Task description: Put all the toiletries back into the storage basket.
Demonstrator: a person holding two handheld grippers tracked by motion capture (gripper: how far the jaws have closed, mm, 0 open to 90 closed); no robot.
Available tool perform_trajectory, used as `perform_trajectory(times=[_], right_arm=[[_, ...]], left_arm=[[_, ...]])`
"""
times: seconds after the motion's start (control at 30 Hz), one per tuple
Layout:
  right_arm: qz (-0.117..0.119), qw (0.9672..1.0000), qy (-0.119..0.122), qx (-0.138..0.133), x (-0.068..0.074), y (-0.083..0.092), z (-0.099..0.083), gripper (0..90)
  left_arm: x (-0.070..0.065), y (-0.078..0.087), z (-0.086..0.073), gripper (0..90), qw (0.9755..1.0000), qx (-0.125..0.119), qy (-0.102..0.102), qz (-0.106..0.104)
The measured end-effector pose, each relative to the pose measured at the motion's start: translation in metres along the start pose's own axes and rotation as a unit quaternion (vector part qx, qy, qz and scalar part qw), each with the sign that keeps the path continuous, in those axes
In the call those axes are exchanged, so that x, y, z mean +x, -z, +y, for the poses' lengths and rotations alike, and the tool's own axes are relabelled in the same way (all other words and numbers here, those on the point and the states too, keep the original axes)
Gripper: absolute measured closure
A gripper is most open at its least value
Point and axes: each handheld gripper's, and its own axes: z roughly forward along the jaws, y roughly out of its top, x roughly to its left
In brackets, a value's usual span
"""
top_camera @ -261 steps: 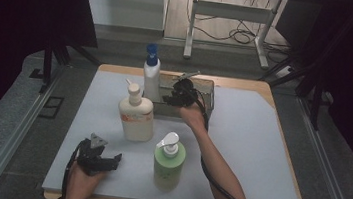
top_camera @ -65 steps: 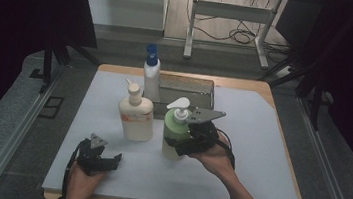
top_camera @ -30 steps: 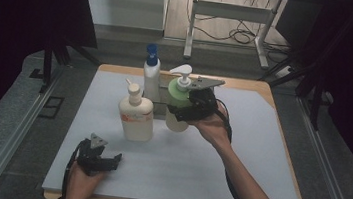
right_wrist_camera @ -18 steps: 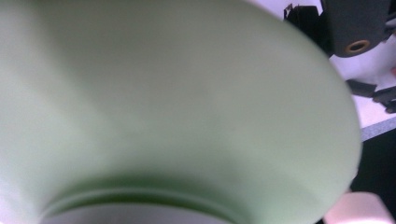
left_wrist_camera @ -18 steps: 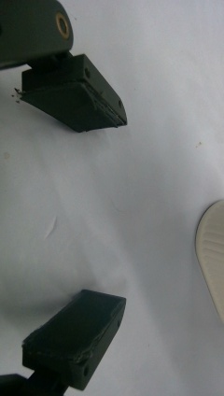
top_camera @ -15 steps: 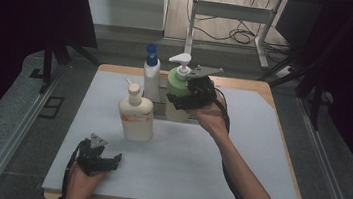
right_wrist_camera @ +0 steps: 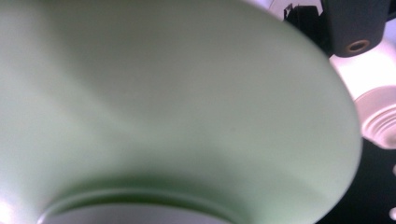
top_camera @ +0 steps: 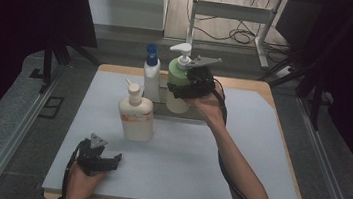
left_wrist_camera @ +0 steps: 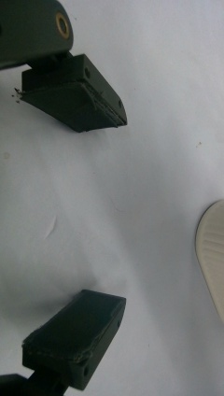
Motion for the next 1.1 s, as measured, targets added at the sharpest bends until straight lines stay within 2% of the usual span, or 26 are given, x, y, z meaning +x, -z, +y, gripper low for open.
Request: perform_trajectory(times=[0.53,0.73,1.1], right_arm=[[-0.027,0.9996,-0.012,0.001,-0.019,-0.02,0.007,12.4],[-0.03,0.9994,-0.02,0.003,-0.024,-0.027,0.005,12.4],[-0.033,0.9992,-0.02,0.007,-0.029,-0.038,-0.001,12.3]], left_arm=[[0.0,0.0,0.0,12.0,1.0,0.0,0.0,0.0],[0.0,0.0,0.0,12.0,1.0,0.0,0.0,0.0],[0.0,0.0,0.0,12.0,1.0,0.001,0.001,0.0]])
